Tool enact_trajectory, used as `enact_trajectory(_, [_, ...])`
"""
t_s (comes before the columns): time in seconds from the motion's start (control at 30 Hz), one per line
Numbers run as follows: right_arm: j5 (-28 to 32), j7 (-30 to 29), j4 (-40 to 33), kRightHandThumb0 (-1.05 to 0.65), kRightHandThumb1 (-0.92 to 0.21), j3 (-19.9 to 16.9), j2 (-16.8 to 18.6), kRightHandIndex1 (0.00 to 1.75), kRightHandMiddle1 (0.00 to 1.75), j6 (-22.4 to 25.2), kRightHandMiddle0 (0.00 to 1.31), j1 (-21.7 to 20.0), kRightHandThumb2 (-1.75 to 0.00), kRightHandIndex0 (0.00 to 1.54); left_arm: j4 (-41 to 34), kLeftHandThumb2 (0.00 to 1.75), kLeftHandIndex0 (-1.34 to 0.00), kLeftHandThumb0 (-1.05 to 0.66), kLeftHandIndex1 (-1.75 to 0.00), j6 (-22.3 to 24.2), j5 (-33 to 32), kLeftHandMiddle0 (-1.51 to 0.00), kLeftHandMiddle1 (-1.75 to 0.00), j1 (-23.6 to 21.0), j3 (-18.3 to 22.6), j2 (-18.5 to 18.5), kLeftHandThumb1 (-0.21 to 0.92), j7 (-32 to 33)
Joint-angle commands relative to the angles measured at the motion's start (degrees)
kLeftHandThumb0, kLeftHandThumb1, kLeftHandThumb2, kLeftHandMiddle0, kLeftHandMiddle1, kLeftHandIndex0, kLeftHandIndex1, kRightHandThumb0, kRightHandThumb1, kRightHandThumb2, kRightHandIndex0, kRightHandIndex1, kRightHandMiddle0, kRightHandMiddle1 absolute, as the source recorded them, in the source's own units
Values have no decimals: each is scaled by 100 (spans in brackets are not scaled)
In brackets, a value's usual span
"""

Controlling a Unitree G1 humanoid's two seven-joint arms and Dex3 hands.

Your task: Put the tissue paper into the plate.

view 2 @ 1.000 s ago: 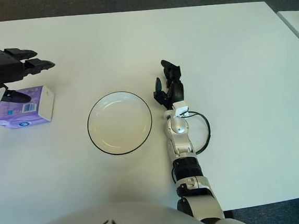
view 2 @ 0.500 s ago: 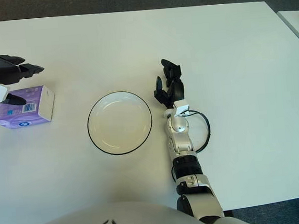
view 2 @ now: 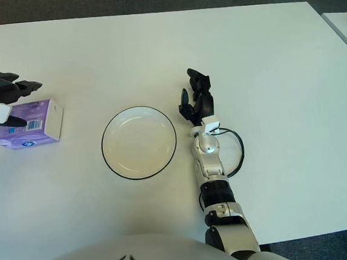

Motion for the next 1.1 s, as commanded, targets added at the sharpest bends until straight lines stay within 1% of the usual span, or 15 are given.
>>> enact_trajectory(0.0, [117, 22, 734, -53, -92, -101, -12, 44, 96, 431, 0, 600, -68, 28, 61, 67, 0, -105, 0, 52, 112, -1, -1, 172, 71, 89, 92, 182])
enact_trajectory(0.3, [118, 82, 632, -55, -92, -116, -56, 45, 96, 475, 0, 639, -68, 27, 94, 67, 0, -105, 0, 89, 146, 0, 0, 477, 129, 159, 92, 334])
enact_trajectory(0.47, [117, 105, 617, -54, -92, -136, -75, 46, 97, 471, 0, 655, -70, 27, 67, 67, 0, -105, 0, 133, 137, -1, 0, 573, 159, 173, 92, 333])
enact_trajectory(0.77, [155, 177, 613, -53, -92, -170, -91, 47, 100, 474, 0, 661, -69, 27, -11, 68, 0, -105, 0, 93, 68, -2, -1, 621, 166, 301, 92, 101])
enact_trajectory(1.07, [174, 202, 629, -51, -92, -185, -76, 47, 101, 482, 0, 638, -68, 26, -113, 71, 0, -105, 0, -145, -173, -3, -1, 585, 185, 485, 92, -127])
